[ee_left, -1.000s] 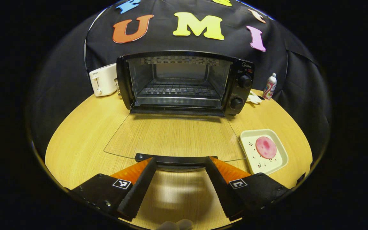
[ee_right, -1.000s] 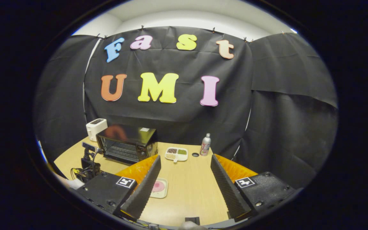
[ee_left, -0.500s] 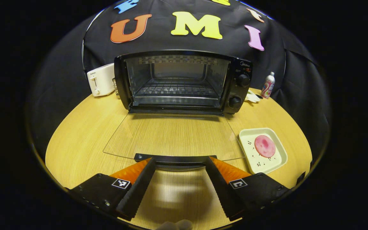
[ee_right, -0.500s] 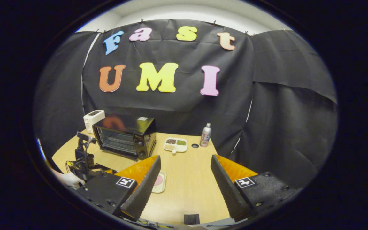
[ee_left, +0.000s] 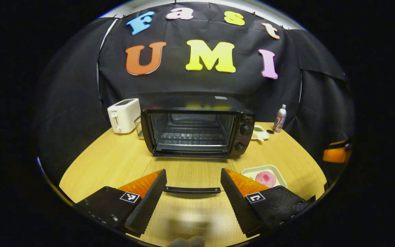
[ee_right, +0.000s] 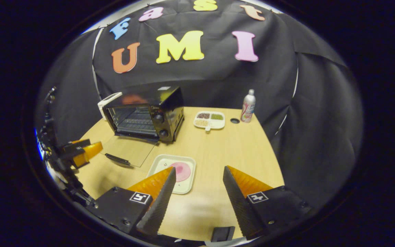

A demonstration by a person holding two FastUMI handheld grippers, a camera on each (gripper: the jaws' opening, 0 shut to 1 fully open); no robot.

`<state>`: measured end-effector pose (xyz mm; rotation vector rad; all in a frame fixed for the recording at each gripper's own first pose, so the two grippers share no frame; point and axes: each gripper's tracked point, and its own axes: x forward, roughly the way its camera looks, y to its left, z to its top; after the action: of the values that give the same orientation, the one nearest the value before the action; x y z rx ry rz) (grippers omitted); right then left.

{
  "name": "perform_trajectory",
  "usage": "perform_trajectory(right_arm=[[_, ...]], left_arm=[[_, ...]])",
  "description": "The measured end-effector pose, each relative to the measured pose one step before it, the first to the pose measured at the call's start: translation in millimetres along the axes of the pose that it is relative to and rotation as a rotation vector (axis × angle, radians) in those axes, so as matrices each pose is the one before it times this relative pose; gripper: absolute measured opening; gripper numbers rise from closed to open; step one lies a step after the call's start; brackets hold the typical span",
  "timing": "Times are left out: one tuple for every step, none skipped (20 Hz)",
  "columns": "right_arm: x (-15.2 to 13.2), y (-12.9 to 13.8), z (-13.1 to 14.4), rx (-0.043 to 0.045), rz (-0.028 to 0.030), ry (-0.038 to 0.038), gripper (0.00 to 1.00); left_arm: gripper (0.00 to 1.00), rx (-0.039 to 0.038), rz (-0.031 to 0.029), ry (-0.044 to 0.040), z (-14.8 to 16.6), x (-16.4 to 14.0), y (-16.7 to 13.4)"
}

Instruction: Open the electric oven with the left hand, put the food in, and close the electric oven.

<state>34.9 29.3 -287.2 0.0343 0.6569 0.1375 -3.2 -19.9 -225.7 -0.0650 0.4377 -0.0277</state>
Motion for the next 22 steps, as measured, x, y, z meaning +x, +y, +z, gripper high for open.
perform_trajectory(right_arm=[[17.63, 2.36, -9.59, 0.01206, 0.02601, 0.03937, 0.82], [15.51, 1.61, -6.68, 0.01428, 0.02578, 0.03676, 0.80], [17.33, -1.23, -6.02, 0.01220, 0.01842, 0.03774, 0.72], [15.50, -1.96, -6.10, 0.02557, 0.02007, 0.04040, 0.68], [16.36, 0.88, -5.60, 0.02494, 0.02553, 0.03447, 0.67], [13.22, 0.23, -4.76, 0.02626, 0.02026, 0.04142, 0.59], [12.92, 0.94, -3.55, 0.01674, 0.02386, 0.03590, 0.58], [8.89, 1.06, 0.15, 0.01019, 0.01261, 0.02631, 0.56], [7.59, -0.68, 0.05, -0.00010, 0.01536, 0.01681, 0.56], [9.14, -2.86, 1.35, -0.00048, -0.00168, 0.01973, 0.53], [7.24, -0.12, 0.84, 0.00106, 0.00995, 0.02108, 0.49], [8.00, -3.06, 0.04, 0.00117, -0.00846, 0.02636, 0.46], [4.80, -2.64, -0.50, 0.00361, -0.00326, 0.02301, 0.42], [4.51, -0.97, 0.82, 0.00372, 0.00241, 0.02318, 0.36], [-0.11, -0.78, 1.54, 0.00923, 0.00194, 0.01348, 0.35], [4.64, -0.68, 5.85, 0.00103, -0.00220, 0.01446, 0.30], [-2.73, -2.52, -4.50, -0.00346, -0.01531, 0.02950, 0.29], [0.18, -1.71, 3.09, 0.00159, -0.01348, 0.01946, 0.20], [2.90, -1.56, -0.20, 0.00558, -0.01411, 0.02124, 0.18], [0.27, -0.93, 1.19, 0.01348, -0.01241, 0.03295, 0.11], [0.39, 0.52, 0.24, 0.01115, -0.00752, 0.03050, 0.13], [0.56, 0.25, 0.91, 0.00593, -0.00519, 0.02285, 0.14]], left_arm=[[0.96, 0.00378, 0.00959, -0.02015, 12.27, -7.49, -1.45], [0.96, 0.00137, 0.00783, -0.02090, 12.36, -6.99, -1.78], [0.96, -0.00079, 0.00519, -0.02005, 12.84, -6.97, -3.56], [0.96, -0.00443, 0.00281, -0.02122, 12.05, -5.89, -3.11], [0.96, -0.00381, -0.00196, -0.03295, 13.67, -5.24, -4.37], [0.96, -0.00081, 0.00801, -0.01830, 9.61, -3.89, -1.59], [0.96, 0.00377, 0.01672, -0.01372, 7.57, -3.80, 0.41], [0.96, 0.00105, 0.02270, -0.00882, 5.68, -4.99, 1.58], [0.96, 0.00076, 0.02238, 0.00059, 3.68, -4.34, 0.20], [0.96, -0.00468, 0.01952, -0.00163, 2.93, -4.63, -0.09], [0.96, -0.01168, 0.01321, 0.00329, 0.32, -3.59, -1.75], [0.96, -0.00569, 0.01868, -0.00127, 0.94, -2.99, 0.64], [0.96, -0.00417, 0.01560, -0.00079, 0.99, -4.68, 0.91], [0.96, -0.00234, 0.01622, 0.00232, 1.69, -3.21, 1.61], [0.96, -0.00232, 0.01363, 0.00006, -0.08, -2.65, 1.02], [0.96, -0.00233, 0.01051, 0.00322, 1.25, -2.95, 0.64], [0.96, -0.00128, 0.00897, 0.00019, 1.15, -1.86, 2.00], [0.96, -0.00094, 0.00782, -0.00001, 0.51, -1.27, 0.78], [0.96, -0.00169, 0.00670, -0.00244, 0.55, -0.28, 0.73], [0.96, -0.00288, 0.00262, -0.00277, 1.10, -0.71, 1.05], [0.96, -0.00369, 0.00555, -0.00087, 0.01, 0.03, 1.40], [0.96, -0.00507, -0.00430, -0.00226, -0.36, 0.98, 0.43]])
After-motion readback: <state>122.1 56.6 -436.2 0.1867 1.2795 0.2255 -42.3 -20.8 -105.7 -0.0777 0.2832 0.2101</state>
